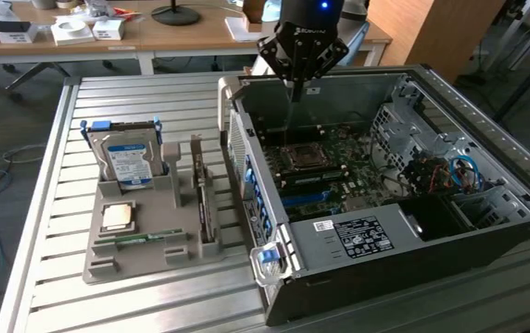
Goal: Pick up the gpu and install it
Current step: 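Reach for the gpu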
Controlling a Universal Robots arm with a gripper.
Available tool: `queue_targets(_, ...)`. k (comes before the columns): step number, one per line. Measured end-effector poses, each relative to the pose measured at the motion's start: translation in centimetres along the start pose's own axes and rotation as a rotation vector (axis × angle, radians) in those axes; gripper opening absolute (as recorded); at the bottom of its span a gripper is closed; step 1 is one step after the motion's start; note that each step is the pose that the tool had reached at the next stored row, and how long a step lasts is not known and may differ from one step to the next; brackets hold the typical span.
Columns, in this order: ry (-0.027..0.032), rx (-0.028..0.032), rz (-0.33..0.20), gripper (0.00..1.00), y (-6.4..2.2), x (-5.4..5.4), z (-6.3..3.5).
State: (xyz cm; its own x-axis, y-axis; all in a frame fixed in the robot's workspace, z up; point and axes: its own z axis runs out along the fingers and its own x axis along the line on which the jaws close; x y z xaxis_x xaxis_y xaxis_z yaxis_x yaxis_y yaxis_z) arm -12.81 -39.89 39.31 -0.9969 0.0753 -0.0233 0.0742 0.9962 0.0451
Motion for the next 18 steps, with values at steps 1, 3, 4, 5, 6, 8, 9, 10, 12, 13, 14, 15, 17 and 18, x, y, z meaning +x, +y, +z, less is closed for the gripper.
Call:
queue_targets(1,0.0000,0.0000,0.000,0.11,-0.02,0.2,0.00)
queue_targets(3,0.0000,0.0000,0.000,0.11,-0.05,0.7,0.00)
queue_targets(4,0.0000,0.0001,0.000,0.11,-0.07,1.0,0.01)
queue_targets(5,0.0000,0.0000,0.000,0.11,-0.09,1.2,0.01)
queue_targets(6,0.0000,0.0000,0.000,0.11,-0.11,1.4,0.02)
queue_targets(8,0.0000,0.0000,0.000,0.11,-0.14,1.9,0.03)
queue_targets(9,0.0000,0.0000,0.000,0.11,-0.16,2.1,0.04)
queue_targets(10,0.0000,0.0000,0.000,0.11,-0.19,2.4,0.04)
queue_targets(12,-0.0001,0.0000,0.000,0.11,-0.23,3.0,0.06)
queue_targets(13,0.0000,0.0000,0.000,0.11,-0.25,3.3,0.06)
queue_targets(14,0.0000,0.0000,0.000,0.11,-0.27,3.6,0.07)
queue_targets(15,0.0000,0.0000,0.000,0.11,-0.29,3.9,0.08)
queue_targets(17,0.0000,0.0000,0.000,0.11,-0.34,4.5,0.10)
queue_targets(18,0.0000,0.0000,0.000,0.11,-0.37,4.9,0.11)
